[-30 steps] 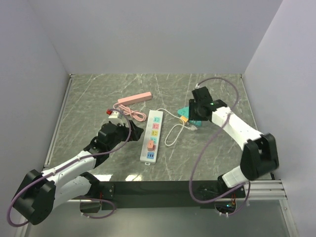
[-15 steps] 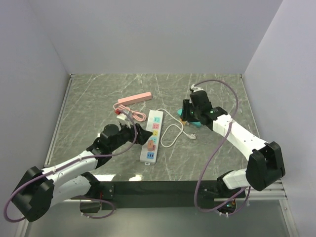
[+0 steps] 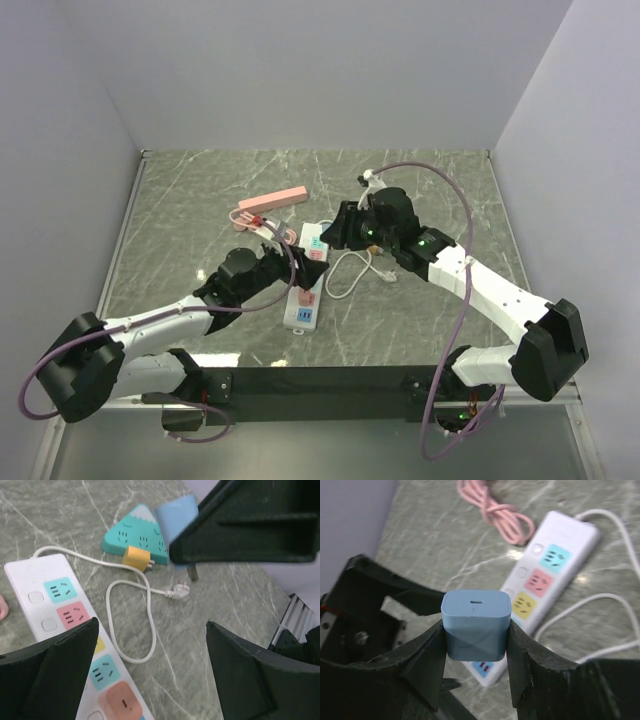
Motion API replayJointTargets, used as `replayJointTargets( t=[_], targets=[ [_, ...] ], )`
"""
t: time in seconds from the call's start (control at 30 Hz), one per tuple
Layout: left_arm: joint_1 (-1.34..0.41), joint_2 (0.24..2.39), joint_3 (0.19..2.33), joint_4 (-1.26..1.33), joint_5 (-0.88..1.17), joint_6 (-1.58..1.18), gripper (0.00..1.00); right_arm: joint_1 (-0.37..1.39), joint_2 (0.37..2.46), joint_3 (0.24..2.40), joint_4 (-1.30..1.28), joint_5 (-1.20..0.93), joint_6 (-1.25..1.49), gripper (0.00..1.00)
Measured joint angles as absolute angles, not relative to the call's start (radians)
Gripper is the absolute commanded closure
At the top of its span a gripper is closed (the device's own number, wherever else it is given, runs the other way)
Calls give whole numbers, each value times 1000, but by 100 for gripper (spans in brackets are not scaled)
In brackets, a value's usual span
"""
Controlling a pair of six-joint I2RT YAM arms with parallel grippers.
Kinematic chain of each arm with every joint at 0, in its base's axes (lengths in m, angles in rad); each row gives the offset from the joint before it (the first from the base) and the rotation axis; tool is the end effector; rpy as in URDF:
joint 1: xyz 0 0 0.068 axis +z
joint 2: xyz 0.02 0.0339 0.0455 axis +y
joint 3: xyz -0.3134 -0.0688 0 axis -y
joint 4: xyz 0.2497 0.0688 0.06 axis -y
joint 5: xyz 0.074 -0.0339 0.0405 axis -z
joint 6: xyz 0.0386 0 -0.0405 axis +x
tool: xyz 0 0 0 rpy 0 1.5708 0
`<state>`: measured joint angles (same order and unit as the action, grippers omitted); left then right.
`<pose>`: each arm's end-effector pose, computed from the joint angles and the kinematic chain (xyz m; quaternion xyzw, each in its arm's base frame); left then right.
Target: Insert the plug
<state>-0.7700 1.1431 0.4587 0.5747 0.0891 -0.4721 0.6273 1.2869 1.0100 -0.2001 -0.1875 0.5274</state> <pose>0.1650 -0.1648 0.2750 0.1398 0.7314 -0.4149 0.5228 0.2291 0.1750 0.3524 -0.0911 0.8469 0.3496 0.3902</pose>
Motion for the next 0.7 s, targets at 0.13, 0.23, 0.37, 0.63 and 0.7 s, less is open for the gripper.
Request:
replayJointTargets(
  t=[0.13,0.23,0.37,0.63,0.7],
  targets=[
    [-784,1185,479,628,52,-472,5,657,1300,1008,-156,-258,562,95],
    [-789,1207,491,678,29,-476,5,672,1311,1007,-136,-289,584,96],
    [-804,1213,490,744,0,-487,6,682,1319,1006,-101,-322,612,96],
    [-837,1241,489,772,-67,-495,35,698,1345,1005,-29,-357,656,94],
    [-845,1241,488,772,-85,-495,40,698,1351,999,-11,-360,667,94]
  ],
)
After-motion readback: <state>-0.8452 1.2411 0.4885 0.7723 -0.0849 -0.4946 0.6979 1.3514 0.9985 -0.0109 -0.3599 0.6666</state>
